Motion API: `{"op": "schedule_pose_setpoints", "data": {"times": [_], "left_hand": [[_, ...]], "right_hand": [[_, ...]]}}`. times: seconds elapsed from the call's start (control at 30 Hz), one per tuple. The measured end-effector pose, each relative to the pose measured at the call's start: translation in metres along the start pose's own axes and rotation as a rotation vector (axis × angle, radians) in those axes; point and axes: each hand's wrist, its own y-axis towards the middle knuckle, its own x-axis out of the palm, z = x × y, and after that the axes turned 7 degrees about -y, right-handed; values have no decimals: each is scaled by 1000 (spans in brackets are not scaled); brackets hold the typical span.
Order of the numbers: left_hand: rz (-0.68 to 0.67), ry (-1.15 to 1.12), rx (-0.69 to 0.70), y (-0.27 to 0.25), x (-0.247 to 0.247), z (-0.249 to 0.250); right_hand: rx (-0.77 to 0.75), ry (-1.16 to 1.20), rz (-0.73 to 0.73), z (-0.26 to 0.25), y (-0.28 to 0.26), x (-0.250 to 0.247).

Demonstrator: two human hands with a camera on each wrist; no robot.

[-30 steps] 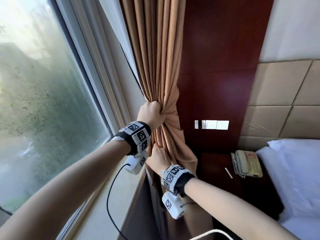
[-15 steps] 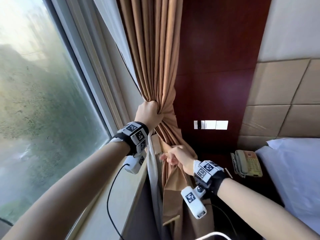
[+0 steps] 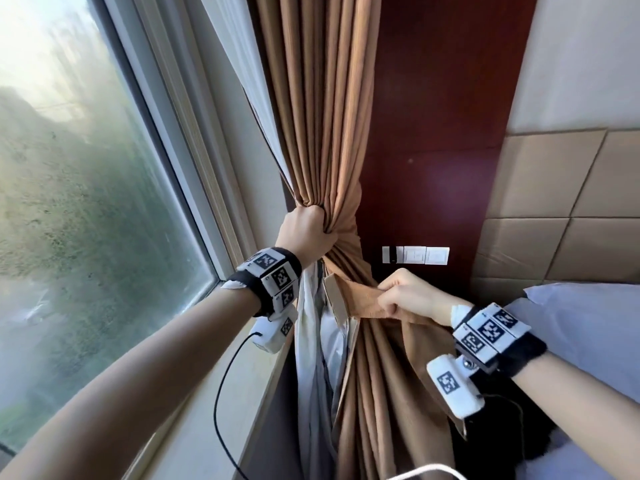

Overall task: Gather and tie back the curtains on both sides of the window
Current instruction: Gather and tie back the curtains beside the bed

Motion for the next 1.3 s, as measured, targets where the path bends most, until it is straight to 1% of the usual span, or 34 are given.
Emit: {"op": "schedule_pose_setpoints", "data": {"times": [0.07, 0.13, 0.2, 0.27, 0.33, 0.37, 0.43, 0.5, 0.53, 0.57, 0.67, 0.7, 0.73, 0.77, 0.83, 0.93, 0.97, 1.0, 1.03, 1.07, 1.1, 1.13, 1.2, 1.27, 1.3], "left_hand": [[8, -2, 0, -3, 1, -2], [12, -2, 3, -5, 0, -1], [17, 2, 4, -7, 0, 0], [30, -1, -2, -9, -1, 2], [33, -7, -5, -11, 0, 4], [33, -12, -5, -12, 0, 4], [41, -19, -8, -13, 0, 4], [47, -19, -12, -13, 0, 3], [50, -18, -13, -13, 0, 3], [51, -15, -16, -12, -1, 2], [55, -5, -27, -11, -1, 0], [56, -1, -28, -11, -1, -1], [56, 1, -27, -11, -1, -2], [51, 1, -25, -10, -1, -2], [45, 1, -25, -11, -2, -3], [50, -1, -40, -13, -5, -7], [57, -1, -47, -14, -6, -8], [63, -1, -53, -15, -6, -10], [66, -3, -55, -16, -7, -10], [66, -7, -57, -16, -7, -11], [63, -8, -57, -17, -8, -11], [62, -7, -58, -17, -8, -10], [57, -4, -56, -17, -8, -8], [55, 3, -48, -17, -7, -6], [60, 14, -42, -17, -7, -7]], "right_hand": [[25, -18, 26, 7, 3, -7], [12, -4, 10, 8, 6, -9], [22, 57, -82, 4, 10, -4], [107, 114, -174, 2, 16, 2], [187, 142, -162, 2, 21, 8], [184, 144, -152, 2, 23, 10], [114, 177, -167, 2, 22, 11], [31, 265, -191, 0, 19, 11], [-23, 295, -162, -3, 18, 12], [-97, 271, -104, -6, 17, 13], [-313, 19, 55, -27, 13, 27], [-362, -79, 93, -35, 11, 34], [-378, -153, 127, -43, 11, 41], [-353, -186, 146, -50, 10, 47], [-222, -146, 144, -56, 17, 55], [-41, 64, 154, -51, 24, 52], [18, 83, 138, -48, 22, 49], [79, 61, 92, -43, 23, 46], [113, 23, 33, -38, 23, 45], [109, -2, -7, -34, 24, 44], [59, -2, -19, -32, 24, 44], [-15, 12, 4, -33, 25, 45], [-178, -31, 118, -36, 25, 44], [-313, -158, 249, -44, 16, 37], [-370, -178, 298, -48, 10, 31]]}}
